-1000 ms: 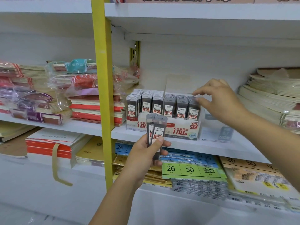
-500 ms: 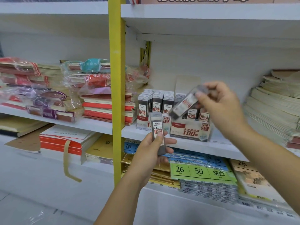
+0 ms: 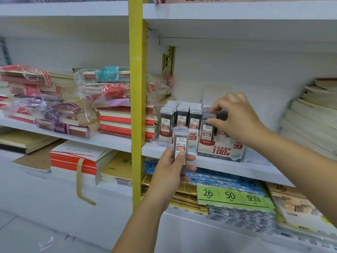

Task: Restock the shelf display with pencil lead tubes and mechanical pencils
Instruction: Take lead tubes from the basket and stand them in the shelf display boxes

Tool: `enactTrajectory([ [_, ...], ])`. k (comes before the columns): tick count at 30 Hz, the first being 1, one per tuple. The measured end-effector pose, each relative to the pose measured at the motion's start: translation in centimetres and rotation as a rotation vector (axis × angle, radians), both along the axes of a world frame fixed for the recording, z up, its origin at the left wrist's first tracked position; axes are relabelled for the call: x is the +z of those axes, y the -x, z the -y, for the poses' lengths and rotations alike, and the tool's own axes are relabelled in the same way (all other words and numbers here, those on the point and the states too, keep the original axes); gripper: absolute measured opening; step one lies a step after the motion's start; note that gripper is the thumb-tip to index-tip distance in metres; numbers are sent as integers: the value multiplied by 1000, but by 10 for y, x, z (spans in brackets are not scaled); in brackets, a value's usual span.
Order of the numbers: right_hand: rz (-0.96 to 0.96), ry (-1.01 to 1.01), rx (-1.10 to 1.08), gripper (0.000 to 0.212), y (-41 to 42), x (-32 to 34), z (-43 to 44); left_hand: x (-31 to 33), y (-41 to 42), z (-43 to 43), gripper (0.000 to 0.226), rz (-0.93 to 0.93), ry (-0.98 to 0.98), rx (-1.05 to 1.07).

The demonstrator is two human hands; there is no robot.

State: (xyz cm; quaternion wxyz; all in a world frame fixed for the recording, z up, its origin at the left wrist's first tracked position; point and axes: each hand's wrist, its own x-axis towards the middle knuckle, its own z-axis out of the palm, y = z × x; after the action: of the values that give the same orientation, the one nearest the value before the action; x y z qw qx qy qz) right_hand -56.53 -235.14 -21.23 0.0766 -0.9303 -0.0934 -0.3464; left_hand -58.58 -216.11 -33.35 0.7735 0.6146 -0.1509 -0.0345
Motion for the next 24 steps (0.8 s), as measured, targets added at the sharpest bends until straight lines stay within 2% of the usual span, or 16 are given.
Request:
enactTrajectory([
  [7, 106, 103, -94, 33, -1, -8, 0, 0, 0, 3, 17, 7, 3, 7],
  [10, 131, -25, 10, 32, 13, -12, -6, 1, 0, 6, 15, 30, -5, 2],
  [13, -116, -348, 271, 27, 32, -19, -23, 3, 1, 9, 15, 77, -40, -32],
  [15, -304, -456, 362, 29, 38, -26, -31, 4, 1, 12, 16, 103, -72, -54],
  [16, -334, -476, 375, 29, 39, -28, -32, 4, 1, 13, 17, 115, -84, -54],
  [18, -256, -551, 378, 28, 42, -25, -29, 3, -1, 16, 17, 186, -145, 13],
  [21, 71, -605, 361, 26, 46, -5, -14, -2, -4, 19, 27, 368, -373, 192],
  [24, 246, -367, 315, 27, 44, 9, -1, -8, -5, 23, 45, 487, -551, 231],
])
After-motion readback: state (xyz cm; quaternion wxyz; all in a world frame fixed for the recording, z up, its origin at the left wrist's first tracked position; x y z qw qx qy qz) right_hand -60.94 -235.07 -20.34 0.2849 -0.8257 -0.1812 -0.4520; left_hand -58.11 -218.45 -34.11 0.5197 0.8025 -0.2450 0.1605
